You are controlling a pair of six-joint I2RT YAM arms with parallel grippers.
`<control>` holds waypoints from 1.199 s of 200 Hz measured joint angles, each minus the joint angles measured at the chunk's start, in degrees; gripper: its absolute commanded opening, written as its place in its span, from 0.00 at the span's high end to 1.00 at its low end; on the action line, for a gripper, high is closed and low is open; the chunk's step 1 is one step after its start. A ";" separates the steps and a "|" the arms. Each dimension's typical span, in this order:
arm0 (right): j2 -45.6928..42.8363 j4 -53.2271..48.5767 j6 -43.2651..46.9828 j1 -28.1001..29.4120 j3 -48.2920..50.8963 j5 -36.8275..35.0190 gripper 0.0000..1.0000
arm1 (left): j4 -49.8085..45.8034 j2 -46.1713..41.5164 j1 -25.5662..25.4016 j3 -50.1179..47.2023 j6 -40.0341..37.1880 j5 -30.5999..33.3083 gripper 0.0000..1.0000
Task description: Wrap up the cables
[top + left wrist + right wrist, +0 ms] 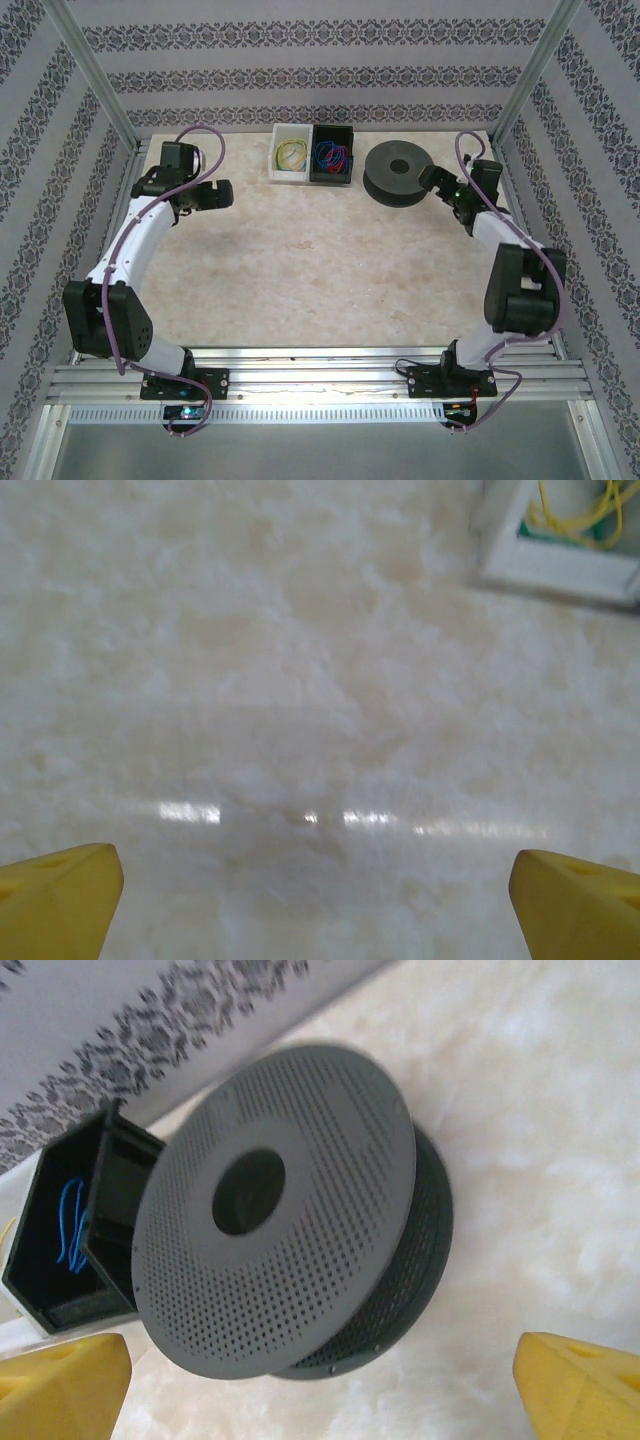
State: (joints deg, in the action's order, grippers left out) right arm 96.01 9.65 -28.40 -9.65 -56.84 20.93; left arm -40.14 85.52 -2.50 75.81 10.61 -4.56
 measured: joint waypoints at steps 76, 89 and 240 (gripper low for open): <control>13.53 5.22 -10.64 0.04 -5.73 4.70 0.17 | -6.01 1.42 -2.40 -0.02 -0.31 -0.85 0.01; 15.37 6.23 -11.91 0.04 -7.37 5.11 0.23 | -6.01 1.44 -2.73 -0.02 -0.31 -0.96 0.01; 20.52 19.80 -24.74 0.55 -10.75 7.48 1.00 | -6.14 1.77 -3.56 -0.02 -0.02 -0.83 0.01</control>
State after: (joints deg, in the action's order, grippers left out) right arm 116.53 29.45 -53.15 -9.10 -67.59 28.40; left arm -46.28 87.29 -6.07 75.79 10.59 -5.39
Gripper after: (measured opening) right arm 0.042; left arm 0.994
